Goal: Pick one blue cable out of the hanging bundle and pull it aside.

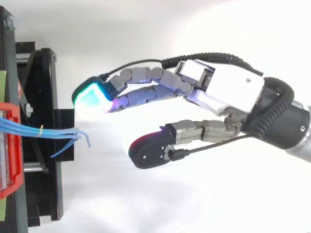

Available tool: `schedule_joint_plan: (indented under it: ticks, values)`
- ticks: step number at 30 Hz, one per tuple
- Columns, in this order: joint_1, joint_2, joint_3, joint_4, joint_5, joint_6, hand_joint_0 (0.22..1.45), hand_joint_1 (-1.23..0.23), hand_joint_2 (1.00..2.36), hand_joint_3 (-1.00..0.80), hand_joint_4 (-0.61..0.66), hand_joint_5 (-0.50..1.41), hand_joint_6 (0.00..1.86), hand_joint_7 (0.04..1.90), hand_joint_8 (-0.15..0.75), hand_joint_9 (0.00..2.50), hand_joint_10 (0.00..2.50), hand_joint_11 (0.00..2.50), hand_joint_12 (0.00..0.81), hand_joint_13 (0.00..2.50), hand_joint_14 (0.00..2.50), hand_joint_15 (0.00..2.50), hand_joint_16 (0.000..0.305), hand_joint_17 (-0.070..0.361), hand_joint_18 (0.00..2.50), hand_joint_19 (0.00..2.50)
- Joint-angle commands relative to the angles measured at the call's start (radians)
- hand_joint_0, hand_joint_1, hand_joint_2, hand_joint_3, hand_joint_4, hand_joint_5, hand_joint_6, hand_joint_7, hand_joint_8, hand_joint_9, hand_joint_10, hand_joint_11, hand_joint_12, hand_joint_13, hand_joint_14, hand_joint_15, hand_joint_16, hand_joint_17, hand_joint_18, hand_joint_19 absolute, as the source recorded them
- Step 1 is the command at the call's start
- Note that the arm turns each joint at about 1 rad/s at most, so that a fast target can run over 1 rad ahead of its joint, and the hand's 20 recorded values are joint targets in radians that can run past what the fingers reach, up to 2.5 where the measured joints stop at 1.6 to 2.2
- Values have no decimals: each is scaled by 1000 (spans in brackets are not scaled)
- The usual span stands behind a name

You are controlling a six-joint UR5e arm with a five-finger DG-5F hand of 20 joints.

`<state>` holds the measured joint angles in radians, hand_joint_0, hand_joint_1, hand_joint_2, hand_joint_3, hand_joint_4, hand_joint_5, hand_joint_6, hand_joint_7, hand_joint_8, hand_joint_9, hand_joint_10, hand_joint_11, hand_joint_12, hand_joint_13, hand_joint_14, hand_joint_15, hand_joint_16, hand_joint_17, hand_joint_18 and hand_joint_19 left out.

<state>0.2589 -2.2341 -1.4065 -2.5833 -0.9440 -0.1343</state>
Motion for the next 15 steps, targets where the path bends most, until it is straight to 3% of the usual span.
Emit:
schedule_joint_plan:
  ticks: [1, 4, 9, 13, 15]
  values:
    - [2, -10, 1, 32, 5, -10, 519, -543, 1000, -500, 218, -199, 501, 661, 242, 644, 3, 102, 270, 602, 10, 243, 47, 106, 446, 299]
    - [6, -10, 0, 37, 27, -41, 519, -543, 1000, -500, 219, -198, 501, 661, 243, 644, 3, 100, 269, 602, 10, 249, 47, 106, 446, 296]
    - [8, -32, 3, 45, 60, -39, 518, -543, 1000, -500, 220, -198, 501, 659, 243, 645, 2, 100, 270, 605, 10, 247, 47, 106, 447, 296]
    - [6, -95, 49, 69, 63, 5, 519, -543, 1000, -500, 220, -198, 501, 660, 243, 644, 4, 100, 270, 602, 11, 254, 47, 106, 447, 296]
    - [2, -139, 95, 63, 59, 15, 519, -544, 1000, -500, 218, -198, 501, 659, 243, 643, 3, 107, 269, 604, 10, 247, 47, 106, 447, 296]
